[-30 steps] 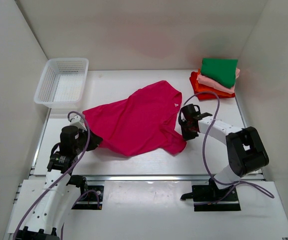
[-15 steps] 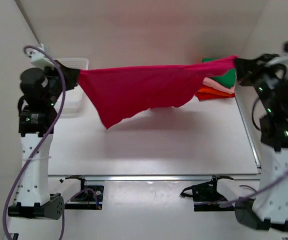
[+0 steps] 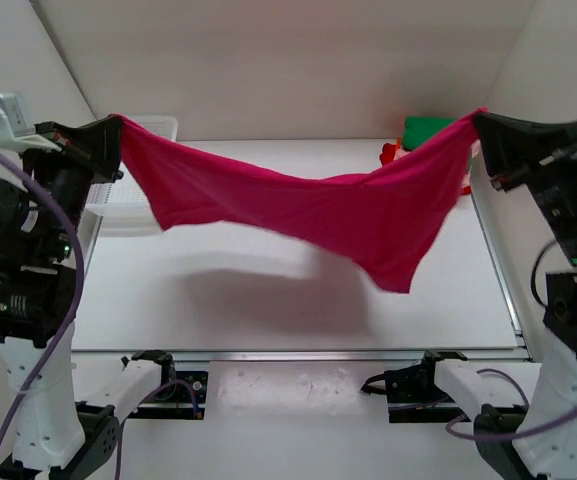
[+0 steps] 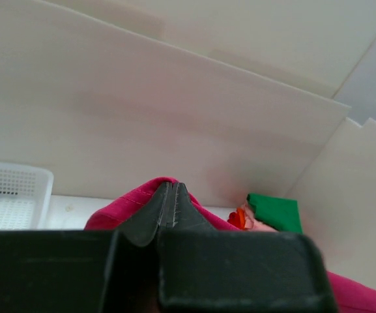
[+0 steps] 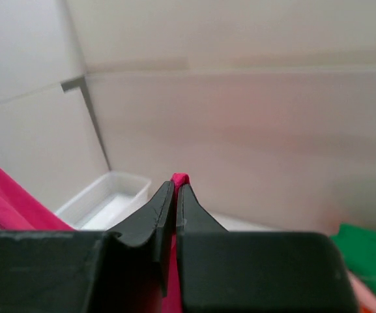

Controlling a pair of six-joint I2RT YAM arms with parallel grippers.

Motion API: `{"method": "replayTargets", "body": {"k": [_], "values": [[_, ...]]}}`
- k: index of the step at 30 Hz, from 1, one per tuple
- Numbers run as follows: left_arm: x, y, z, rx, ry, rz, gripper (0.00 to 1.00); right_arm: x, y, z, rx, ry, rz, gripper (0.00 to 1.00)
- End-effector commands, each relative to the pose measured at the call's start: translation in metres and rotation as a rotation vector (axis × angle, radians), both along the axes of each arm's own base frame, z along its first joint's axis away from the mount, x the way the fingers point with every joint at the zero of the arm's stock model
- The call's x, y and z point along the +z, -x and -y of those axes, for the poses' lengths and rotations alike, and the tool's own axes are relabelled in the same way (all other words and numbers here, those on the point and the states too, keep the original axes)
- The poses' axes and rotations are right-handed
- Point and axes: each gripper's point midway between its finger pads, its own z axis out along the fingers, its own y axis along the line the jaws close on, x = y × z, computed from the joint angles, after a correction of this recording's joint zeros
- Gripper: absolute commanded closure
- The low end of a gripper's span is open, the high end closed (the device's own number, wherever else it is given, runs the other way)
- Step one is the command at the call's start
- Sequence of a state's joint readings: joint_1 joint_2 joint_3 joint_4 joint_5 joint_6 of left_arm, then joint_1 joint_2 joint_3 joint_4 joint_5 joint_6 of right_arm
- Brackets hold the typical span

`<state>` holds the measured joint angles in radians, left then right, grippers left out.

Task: Fold and stack the t-shirts
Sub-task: Flatten out the tshirt

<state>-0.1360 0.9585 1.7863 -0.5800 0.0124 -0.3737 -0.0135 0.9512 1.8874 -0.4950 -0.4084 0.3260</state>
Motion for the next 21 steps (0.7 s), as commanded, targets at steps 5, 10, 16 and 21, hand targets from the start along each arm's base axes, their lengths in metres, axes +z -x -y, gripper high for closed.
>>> {"method": "replayTargets", "body": {"k": [5,10,16,21], "values": [[-0.113,-0.105,0.003,-0.045,-0.061,-0.364,0.98,-0.102,-0.127,-0.005,0.043,0.026,-0.404,1.0],[-0.188,-0.185,-0.009,-0.086,-0.024,-0.533,0.99,-0.145,-0.202,-0.011,0.051,0.082,-0.497,1.0],[-0.107,-0.225,-0.033,0.011,-0.049,-0.383,0.98,-0.074,-0.24,-0.017,0.091,0.088,-0.337,1.0],[-0.039,-0.215,-0.041,-0.02,0.003,-0.218,0.98,-0.037,-0.23,0.013,0.085,-0.007,-0.23,1.0]]}}
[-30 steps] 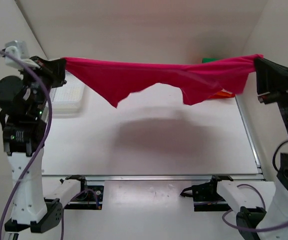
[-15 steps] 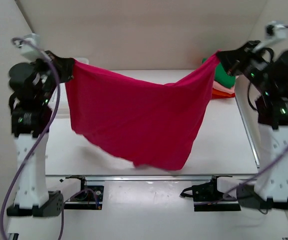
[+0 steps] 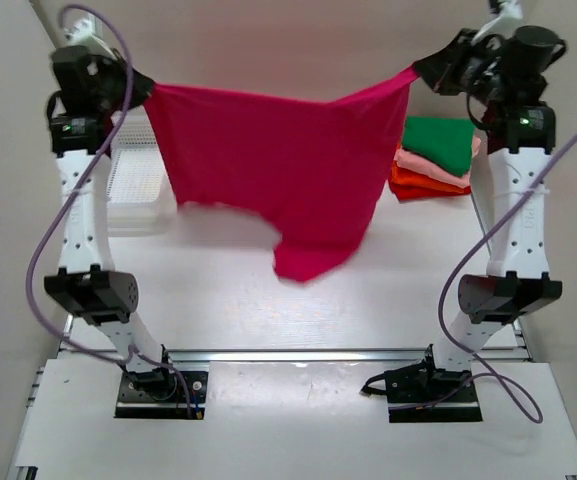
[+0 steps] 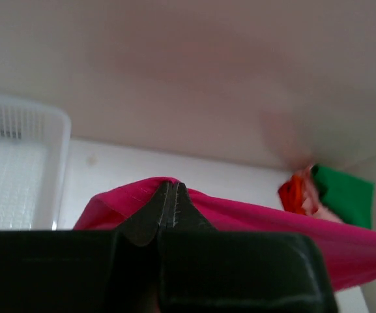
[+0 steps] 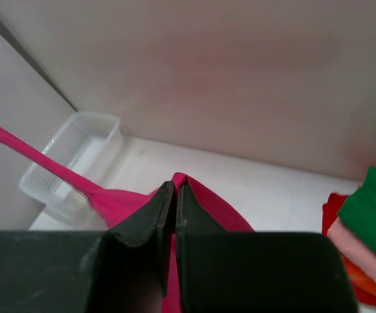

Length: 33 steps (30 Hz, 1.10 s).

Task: Fold and stack the t-shirts
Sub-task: Flatten out the tshirt

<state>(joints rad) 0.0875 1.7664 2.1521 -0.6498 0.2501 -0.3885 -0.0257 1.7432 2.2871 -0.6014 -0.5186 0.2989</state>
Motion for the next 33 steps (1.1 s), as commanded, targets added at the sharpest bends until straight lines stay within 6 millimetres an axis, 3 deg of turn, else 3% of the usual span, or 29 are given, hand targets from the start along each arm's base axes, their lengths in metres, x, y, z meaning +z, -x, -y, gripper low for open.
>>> {"method": "replayTargets", "body": {"k": [1,4,6,7,9,10,11,13,14,15,16,17,19,20,23,24,25,27,29,33], "values": [[0.112,0.058,-0.002,-0.012,0.02,0.284,0.98,0.09,0.05,0.02,-0.004,-0.048,0.264,1.0],[0.094,0.06,0.004,-0.014,-0.002,0.249,0.97,0.063,0.041,0.031,-0.012,-0.044,0.184,1.0],[0.061,0.065,0.007,-0.019,0.007,0.19,0.98,0.044,0.043,0.026,-0.002,-0.016,0.153,1.0],[0.055,0.066,0.008,-0.023,0.008,0.195,0.97,0.031,0.038,0.028,-0.009,-0.01,0.125,1.0],[0.008,0.079,0.013,-0.02,0.02,0.127,0.97,-0.017,0.036,0.024,-0.013,0.017,0.033,1.0],[-0.03,0.081,0.013,-0.019,0.034,0.065,0.97,-0.042,0.036,0.022,-0.022,0.037,-0.014,1.0],[-0.033,0.094,0.014,-0.018,0.032,0.075,0.97,-0.052,0.044,0.019,-0.02,0.055,-0.025,1.0],[-0.094,0.122,0.019,-0.016,0.039,-0.024,0.97,-0.102,0.064,0.01,-0.021,0.087,-0.104,1.0],[-0.108,0.13,0.021,-0.023,0.042,-0.042,0.97,-0.138,0.068,0.008,-0.019,0.092,-0.182,1.0],[-0.137,0.148,0.023,-0.025,0.044,-0.083,0.97,-0.142,0.082,0.004,-0.023,0.109,-0.182,1.0],[-0.154,0.156,0.025,-0.024,0.043,-0.113,0.97,-0.176,0.094,-0.006,0.0,0.116,-0.259,1.0],[-0.178,0.175,0.026,-0.017,0.045,-0.156,0.97,-0.176,0.108,-0.008,-0.01,0.124,-0.25,1.0],[-0.215,0.199,0.028,-0.012,0.041,-0.23,0.97,-0.221,0.139,-0.021,0.006,0.126,-0.346,1.0],[-0.234,0.214,0.028,0.004,0.046,-0.267,0.96,-0.232,0.165,-0.032,0.029,0.129,-0.361,1.0],[-0.262,0.234,0.039,-0.021,0.074,-0.356,0.96,-0.269,0.199,-0.04,0.041,0.099,-0.46,1.0],[-0.288,0.251,0.052,-0.059,0.088,-0.434,0.96,-0.305,0.22,-0.043,0.055,0.081,-0.564,1.0],[-0.288,0.252,0.056,-0.064,0.104,-0.442,0.96,-0.317,0.229,-0.043,0.059,0.072,-0.592,1.0],[-0.326,0.277,0.071,-0.107,0.126,-0.544,0.98,-0.337,0.249,-0.043,0.069,0.038,-0.635,1.0],[-0.353,0.294,0.073,-0.082,0.161,-0.597,0.99,-0.368,0.269,-0.042,0.074,0.029,-0.719,1.0],[-0.355,0.305,0.073,-0.038,0.235,-0.516,1.0,-0.395,0.292,-0.044,0.084,0.024,-0.798,1.0]]}}
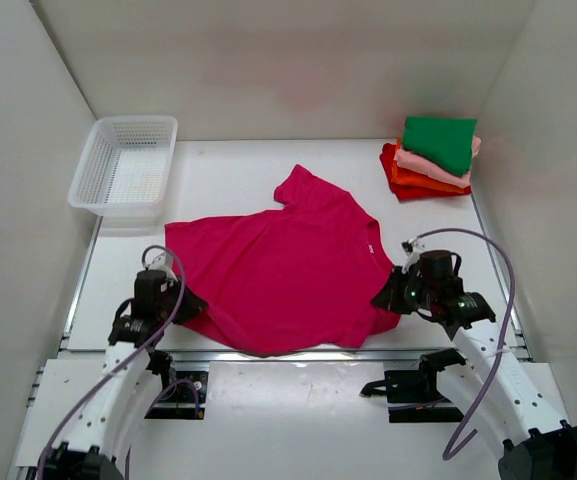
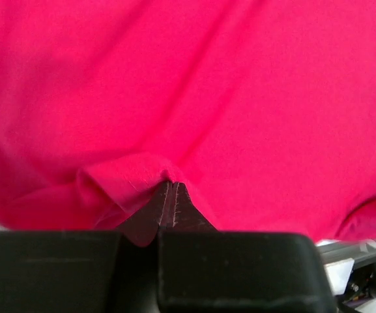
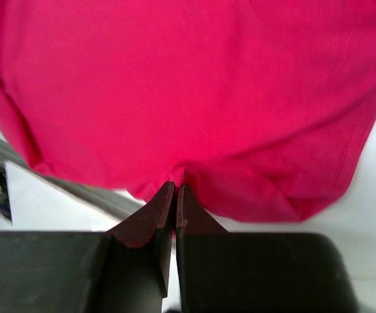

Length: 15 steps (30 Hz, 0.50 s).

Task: Fold and stack the t-shirts
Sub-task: Flatten out the tshirt

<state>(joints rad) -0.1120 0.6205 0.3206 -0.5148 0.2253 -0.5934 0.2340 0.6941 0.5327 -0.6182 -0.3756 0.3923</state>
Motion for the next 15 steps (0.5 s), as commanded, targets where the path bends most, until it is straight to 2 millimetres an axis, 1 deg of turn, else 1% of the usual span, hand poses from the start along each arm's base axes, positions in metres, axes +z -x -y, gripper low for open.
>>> {"method": "replayTargets", "body": {"k": [1,2,3,5,6,7,8,10,12,13,14,15], "values": [[0.02,-0.003,-0.002,0.103,0.044,0.102,1.0,-0.007,0.012,-0.007,-0.001,-0.031,-0.042,1.0],[0.028,-0.007,-0.007,0.15,0.039,0.138,1.0,-0.006,0.012,-0.01,0.007,-0.016,-0.04,1.0],[0.027,-0.005,-0.008,0.161,0.035,0.137,1.0,-0.01,0.014,-0.01,0.007,-0.004,-0.06,1.0],[0.032,-0.009,-0.014,0.208,0.035,0.165,1.0,-0.019,0.014,-0.011,0.023,0.003,-0.104,1.0],[0.031,-0.008,-0.017,0.223,0.035,0.162,1.0,-0.019,0.012,-0.008,0.021,0.002,-0.1,1.0],[0.032,-0.009,-0.021,0.241,0.028,0.162,1.0,-0.021,0.012,-0.01,0.036,-0.008,-0.105,1.0],[0.033,-0.01,-0.022,0.251,0.033,0.166,1.0,-0.022,0.007,-0.008,0.027,-0.009,-0.105,1.0],[0.034,-0.01,-0.023,0.266,0.044,0.159,1.0,-0.017,-0.001,-0.003,0.024,-0.007,-0.088,1.0],[0.036,-0.012,-0.034,0.328,0.026,0.177,1.0,-0.011,-0.014,0.004,0.027,0.002,-0.068,1.0],[0.033,-0.011,-0.035,0.33,0.023,0.169,1.0,-0.006,-0.019,0.004,0.024,-0.002,-0.057,1.0],[0.036,-0.012,-0.036,0.345,0.032,0.178,1.0,-0.006,-0.025,0.008,0.022,0.008,-0.049,1.0],[0.036,-0.012,-0.038,0.356,0.031,0.176,1.0,-0.001,-0.032,0.009,0.022,0.009,-0.031,1.0]]}}
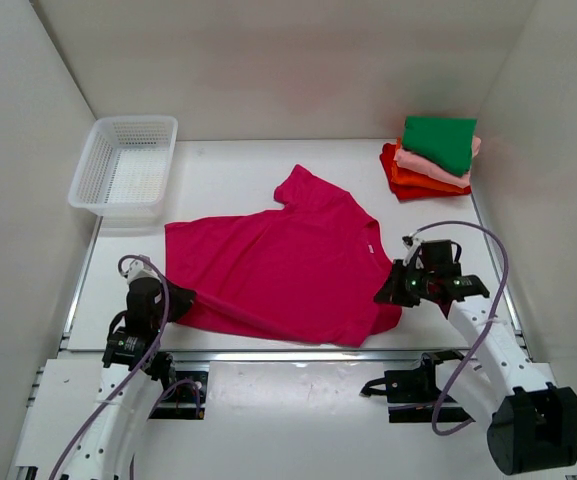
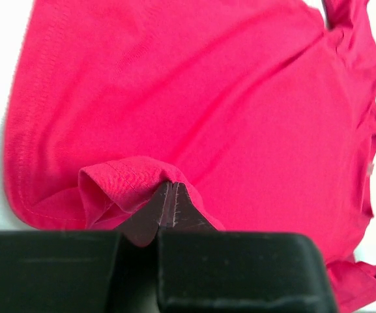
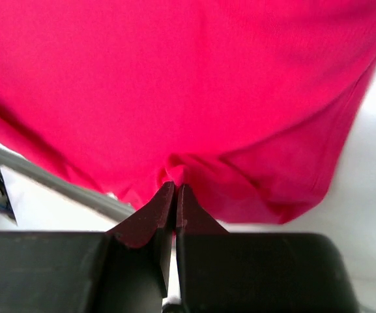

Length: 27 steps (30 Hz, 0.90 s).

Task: Fold and stack the t-shirts
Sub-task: Flatten out the tshirt

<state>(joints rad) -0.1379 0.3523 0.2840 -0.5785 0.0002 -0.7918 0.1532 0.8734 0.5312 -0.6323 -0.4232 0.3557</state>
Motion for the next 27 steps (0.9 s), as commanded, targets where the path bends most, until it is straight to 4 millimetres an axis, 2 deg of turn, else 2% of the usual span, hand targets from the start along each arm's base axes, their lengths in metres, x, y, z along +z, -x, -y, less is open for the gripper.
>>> {"method": "replayTargets", "body": {"k": [1,2,6,11,20,27], "values": [[0.011,-0.004,-0.012,0.091,0.005,0.025,1.0,0.027,-0.034,0.0,0.043,-0.01,0.128,1.0],[0.014,-0.004,-0.013,0.099,0.007,0.03,1.0,0.032,-0.044,0.001,0.056,0.005,0.153,1.0],[0.014,-0.002,-0.015,0.117,0.007,0.015,1.0,0.027,-0.06,0.001,0.06,0.016,0.145,1.0],[0.016,0.0,-0.02,0.154,0.003,0.012,1.0,0.03,-0.083,0.003,0.058,0.029,0.177,1.0],[0.017,0.002,-0.038,0.253,-0.021,0.015,1.0,0.034,-0.11,0.007,0.047,0.052,0.199,1.0],[0.012,-0.003,-0.048,0.301,-0.028,0.002,1.0,0.028,-0.123,0.01,0.051,0.07,0.192,1.0]]}}
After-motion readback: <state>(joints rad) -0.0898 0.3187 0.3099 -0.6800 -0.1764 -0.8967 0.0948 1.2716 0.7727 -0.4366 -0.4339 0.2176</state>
